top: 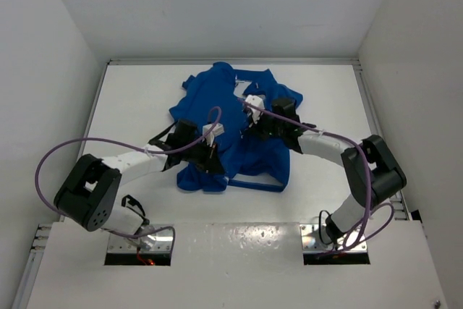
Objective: Zip up the jacket
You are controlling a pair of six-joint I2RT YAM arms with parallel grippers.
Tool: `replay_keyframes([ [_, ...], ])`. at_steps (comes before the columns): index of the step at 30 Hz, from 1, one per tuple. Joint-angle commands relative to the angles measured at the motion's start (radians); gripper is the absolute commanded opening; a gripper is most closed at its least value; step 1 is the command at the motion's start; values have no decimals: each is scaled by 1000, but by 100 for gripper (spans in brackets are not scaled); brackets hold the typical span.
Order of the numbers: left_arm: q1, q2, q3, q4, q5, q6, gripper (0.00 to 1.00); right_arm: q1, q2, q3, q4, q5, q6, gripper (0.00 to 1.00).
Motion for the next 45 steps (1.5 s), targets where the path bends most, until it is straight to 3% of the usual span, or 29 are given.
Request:
replay_keyframes([
  [1, -58, -55, -45, -148, 65, 72, 0, -109, 5, 96, 19, 151, -21, 0],
  [13, -150, -175, 81, -292, -89, 256, 0, -278, 257, 457, -79, 129, 37, 0],
  [19, -150, -198, 176, -451, -206, 509, 0, -324, 337, 590, -105, 135, 47, 0],
  [25, -74, -316, 155, -526, -271, 730, 0, -378, 427, 710, -123, 164, 53, 0],
  [29, -15, -410, 130, -600, -297, 791, 0, -408, 496, 782, -156, 198, 66, 0],
  [36, 110, -483, 98, -639, -435, 704, 0, -457, 527, 827, -146, 244, 47, 0],
  [40, 215, -483, 77, -580, -555, 634, 0, -486, 513, 810, -142, 263, 25, 0],
  [45, 389, -389, 80, -502, -642, 577, 0, -557, 470, 747, -139, 267, -12, 0],
])
